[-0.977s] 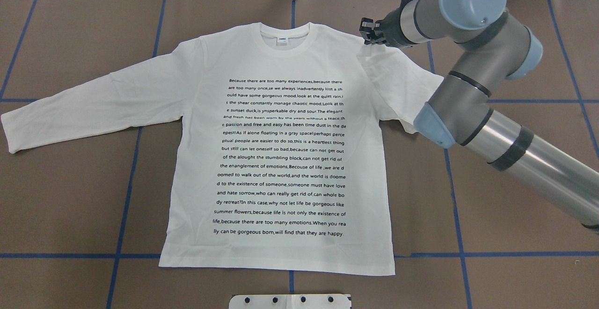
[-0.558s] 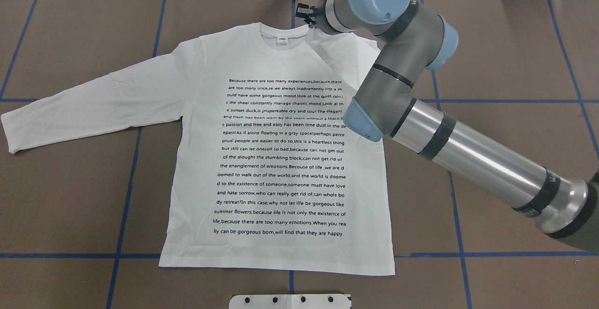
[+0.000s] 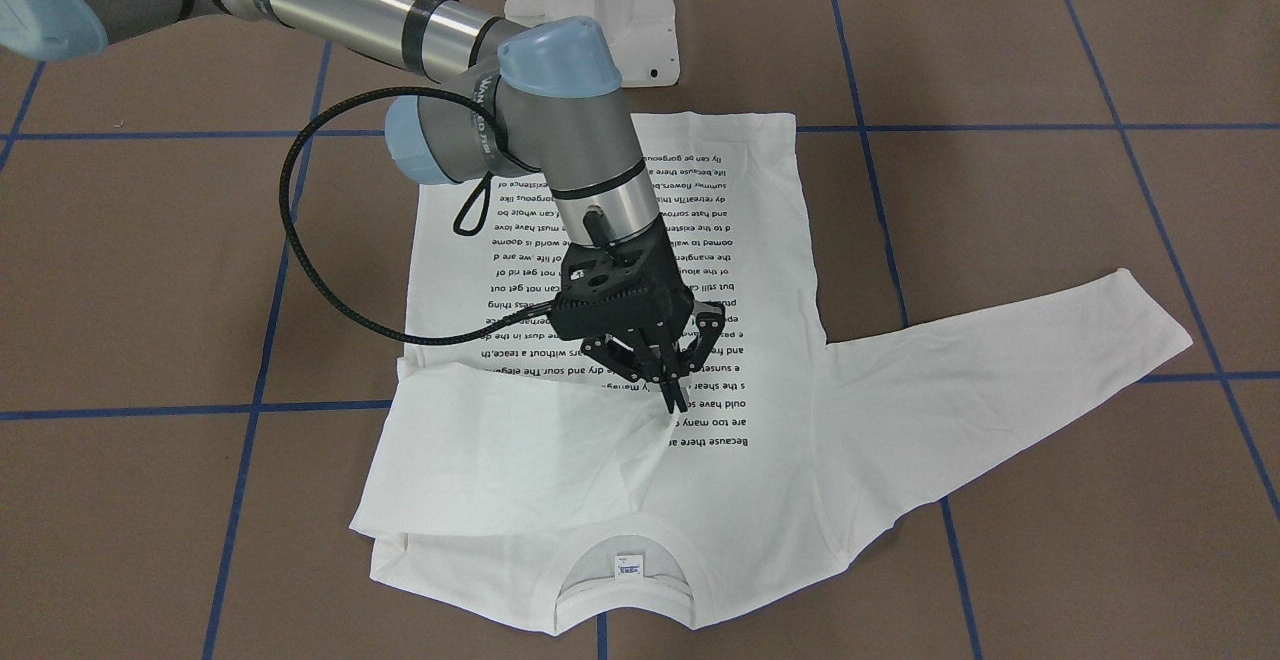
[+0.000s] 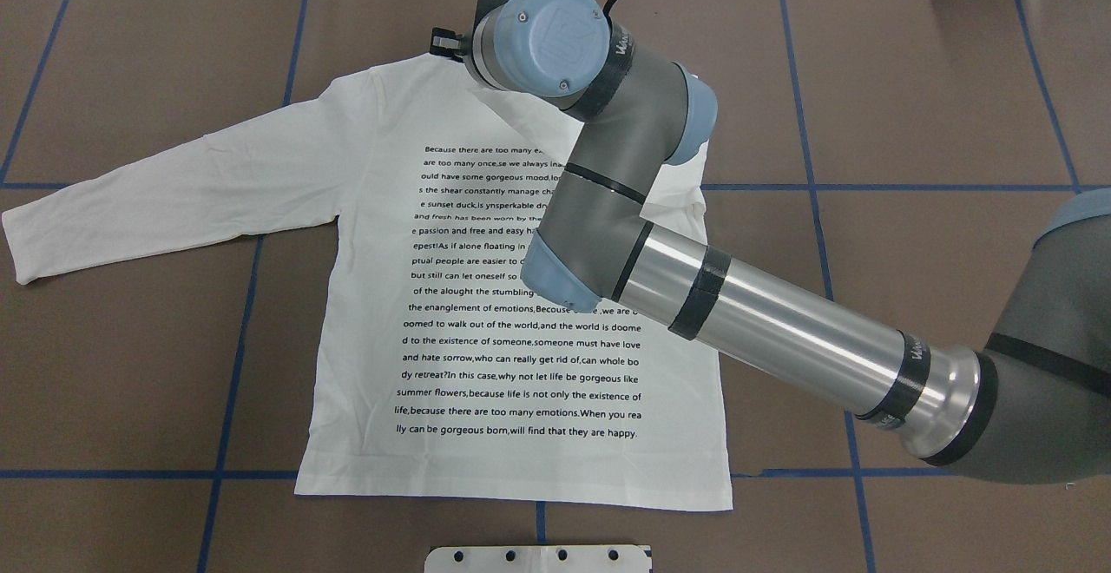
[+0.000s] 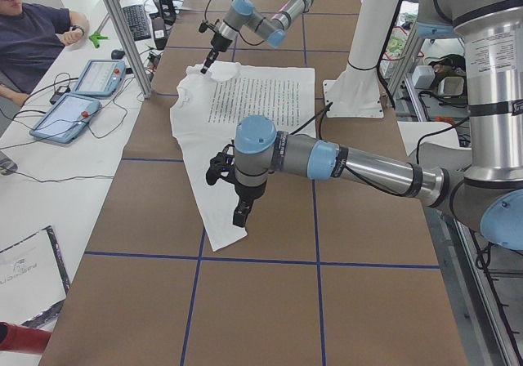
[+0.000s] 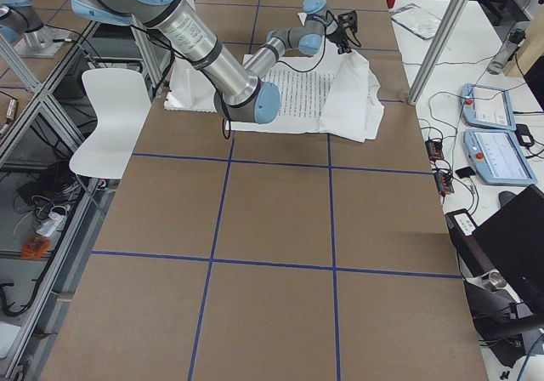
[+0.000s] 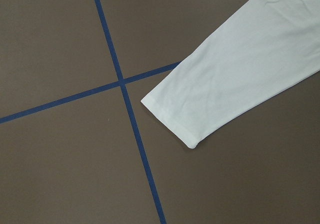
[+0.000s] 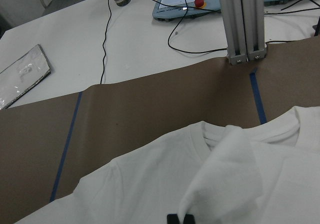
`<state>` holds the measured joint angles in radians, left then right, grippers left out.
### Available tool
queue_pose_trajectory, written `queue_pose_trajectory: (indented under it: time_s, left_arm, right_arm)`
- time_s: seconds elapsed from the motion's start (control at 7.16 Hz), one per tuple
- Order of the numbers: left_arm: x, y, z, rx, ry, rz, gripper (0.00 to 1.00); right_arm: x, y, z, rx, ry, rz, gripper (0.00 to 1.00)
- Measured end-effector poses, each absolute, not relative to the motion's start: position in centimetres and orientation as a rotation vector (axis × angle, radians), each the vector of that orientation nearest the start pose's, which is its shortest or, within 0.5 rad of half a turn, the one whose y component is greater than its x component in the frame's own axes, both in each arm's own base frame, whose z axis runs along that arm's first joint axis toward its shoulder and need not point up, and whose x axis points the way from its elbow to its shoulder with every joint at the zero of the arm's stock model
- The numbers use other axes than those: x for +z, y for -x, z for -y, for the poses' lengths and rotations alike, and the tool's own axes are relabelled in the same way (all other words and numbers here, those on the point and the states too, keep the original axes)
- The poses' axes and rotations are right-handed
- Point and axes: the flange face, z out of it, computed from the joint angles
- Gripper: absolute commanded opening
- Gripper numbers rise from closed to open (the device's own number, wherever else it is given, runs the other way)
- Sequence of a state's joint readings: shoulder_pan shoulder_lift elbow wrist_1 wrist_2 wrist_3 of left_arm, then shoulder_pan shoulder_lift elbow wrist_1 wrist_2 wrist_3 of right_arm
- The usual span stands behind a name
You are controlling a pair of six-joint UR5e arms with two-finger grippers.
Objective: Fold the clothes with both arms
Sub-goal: 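Grasp the sleeve cuff with the right gripper and lift it toward the collar, then lay the sleeve diagonally across the chest and open the right gripper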
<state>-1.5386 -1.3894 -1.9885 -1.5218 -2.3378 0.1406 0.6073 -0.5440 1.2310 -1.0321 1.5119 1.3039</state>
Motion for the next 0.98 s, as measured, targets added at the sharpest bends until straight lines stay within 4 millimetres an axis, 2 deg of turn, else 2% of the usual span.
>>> queue_pose_trajectory:
  time_s: [0.42,0.7,0.98]
  left_arm:
    - [54.5,5.1,41.8,0.233,-0.212,-0.756,1.0]
    - [54.6,5.1,41.8,0.233,-0.21,-0.756,1.0]
    - [55.0,5.1,41.8,0.231,-0.202,-0.757,1.0]
  right_arm:
    - [6.8,62.2,52.2,0.307,-0.591,1.081,0.0]
    - [6.4,64.6,49.3,0.278,-0.593,1.083,0.0]
    - [6.0,66.1,47.2,0.25,-0.586,1.088,0.0]
